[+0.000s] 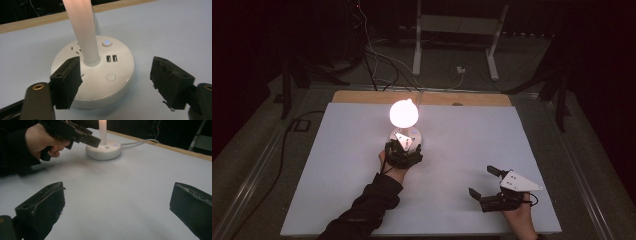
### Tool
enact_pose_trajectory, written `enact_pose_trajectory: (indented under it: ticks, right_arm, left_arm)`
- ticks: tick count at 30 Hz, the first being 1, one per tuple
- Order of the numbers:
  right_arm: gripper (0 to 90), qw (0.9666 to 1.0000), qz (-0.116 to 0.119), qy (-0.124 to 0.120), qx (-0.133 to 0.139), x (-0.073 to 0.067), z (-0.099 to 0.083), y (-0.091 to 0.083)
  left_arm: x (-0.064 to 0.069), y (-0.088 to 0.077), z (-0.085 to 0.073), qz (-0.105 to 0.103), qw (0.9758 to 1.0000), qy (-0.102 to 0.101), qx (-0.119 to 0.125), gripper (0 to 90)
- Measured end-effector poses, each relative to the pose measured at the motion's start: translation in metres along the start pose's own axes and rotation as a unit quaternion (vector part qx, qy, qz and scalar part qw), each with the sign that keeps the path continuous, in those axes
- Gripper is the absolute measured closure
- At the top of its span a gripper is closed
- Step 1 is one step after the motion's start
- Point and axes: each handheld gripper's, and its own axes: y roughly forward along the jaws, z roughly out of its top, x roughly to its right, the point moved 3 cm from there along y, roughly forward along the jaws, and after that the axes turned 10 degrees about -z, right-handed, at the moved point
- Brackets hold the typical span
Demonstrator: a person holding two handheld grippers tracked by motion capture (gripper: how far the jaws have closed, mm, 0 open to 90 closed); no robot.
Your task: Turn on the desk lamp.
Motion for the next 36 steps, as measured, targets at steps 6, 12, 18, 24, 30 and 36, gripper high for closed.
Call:
enact_pose_trajectory:
  ticks: [6, 12, 18, 24, 30, 36]
  right_arm:
    - [0.0, 1.0000, -0.001, 0.001, 0.000, 0.000, 0.000, 0.000]
    - [0.0, 1.0000, -0.001, 0.000, 0.000, 0.000, 0.000, 0.000]
    - [0.0, 1.0000, -0.001, 0.000, -0.003, 0.000, -0.001, 0.001]
    - [0.0, 1.0000, -0.001, -0.001, -0.002, -0.001, 0.000, 0.001]
    - [0.0, 1.0000, 0.000, 0.000, 0.000, 0.000, 0.000, 0.000]
    - [0.0, 1.0000, 0.000, 0.001, 0.000, 0.000, 0.000, 0.000]
  left_arm:
    - [0.000, -0.004, 0.004, -0.023, 0.9997, -0.010, -0.003, 9.4]
    - [0.002, -0.011, 0.003, -0.045, 0.9988, 0.008, -0.017, 2.5]
    - [0.001, -0.020, 0.003, -0.077, 0.9969, 0.005, -0.014, 1.0]
    - [-0.005, -0.027, 0.007, -0.113, 0.9935, 0.007, -0.012, 0.3]
    - [-0.012, -0.033, 0.008, -0.155, 0.9876, 0.020, -0.017, 0.2]
    - [-0.021, -0.046, 0.012, -0.193, 0.9809, 0.025, 0.003, 0.3]
